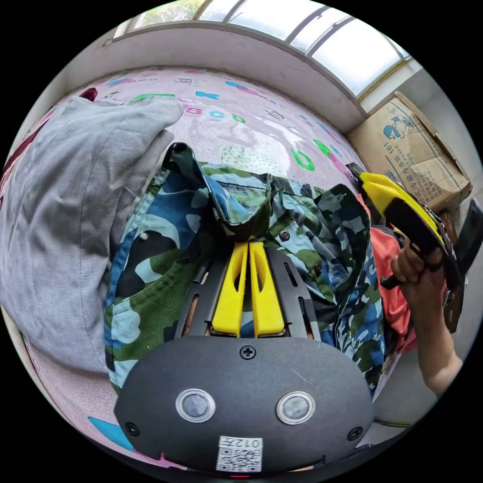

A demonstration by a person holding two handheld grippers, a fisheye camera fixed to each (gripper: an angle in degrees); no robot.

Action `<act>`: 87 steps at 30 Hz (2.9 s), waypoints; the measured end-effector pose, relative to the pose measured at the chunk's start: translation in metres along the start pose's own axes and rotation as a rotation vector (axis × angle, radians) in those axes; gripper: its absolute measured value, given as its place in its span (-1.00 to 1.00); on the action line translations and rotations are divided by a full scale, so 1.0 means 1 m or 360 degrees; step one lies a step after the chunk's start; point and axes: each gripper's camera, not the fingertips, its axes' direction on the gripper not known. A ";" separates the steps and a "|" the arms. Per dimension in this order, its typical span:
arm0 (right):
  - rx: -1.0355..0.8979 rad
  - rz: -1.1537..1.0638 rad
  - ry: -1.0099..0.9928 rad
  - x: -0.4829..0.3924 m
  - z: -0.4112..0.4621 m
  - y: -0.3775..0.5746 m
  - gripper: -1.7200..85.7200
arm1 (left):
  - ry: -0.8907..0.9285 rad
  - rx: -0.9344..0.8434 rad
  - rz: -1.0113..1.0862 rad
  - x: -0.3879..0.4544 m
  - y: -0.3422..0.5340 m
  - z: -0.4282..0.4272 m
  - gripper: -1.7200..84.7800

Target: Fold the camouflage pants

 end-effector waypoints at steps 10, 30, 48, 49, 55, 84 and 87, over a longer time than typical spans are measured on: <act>-0.0422 0.0075 -0.0587 0.072 0.126 -0.031 -0.67 | -0.0082 0.0046 0.0183 0.002 0.008 0.013 -0.95; -0.0281 0.0595 -0.0100 0.103 0.072 0.014 -0.95 | -0.0150 0.0092 0.0368 0.051 -0.021 0.011 -0.95; -0.0355 0.0733 0.0344 0.062 0.039 0.028 -0.82 | -0.0111 -0.0065 0.0502 0.133 -0.043 0.077 -0.95; -0.0306 0.0720 0.0348 0.057 0.031 0.029 -0.89 | -0.0123 -0.0120 0.0480 0.133 -0.043 0.086 -0.95; 0.0217 0.0835 0.0342 0.012 -0.056 0.048 -0.93 | -0.0074 -0.0140 0.0419 0.132 -0.041 0.095 -0.95; -0.0311 0.0625 0.0649 0.023 -0.067 -0.065 -0.96 | -0.0151 -0.0143 0.0483 0.209 -0.010 0.083 -0.96; -0.0304 0.0589 0.0659 0.017 -0.080 -0.081 -0.96 | -0.0125 -0.0121 0.0515 0.214 -0.004 0.081 -0.96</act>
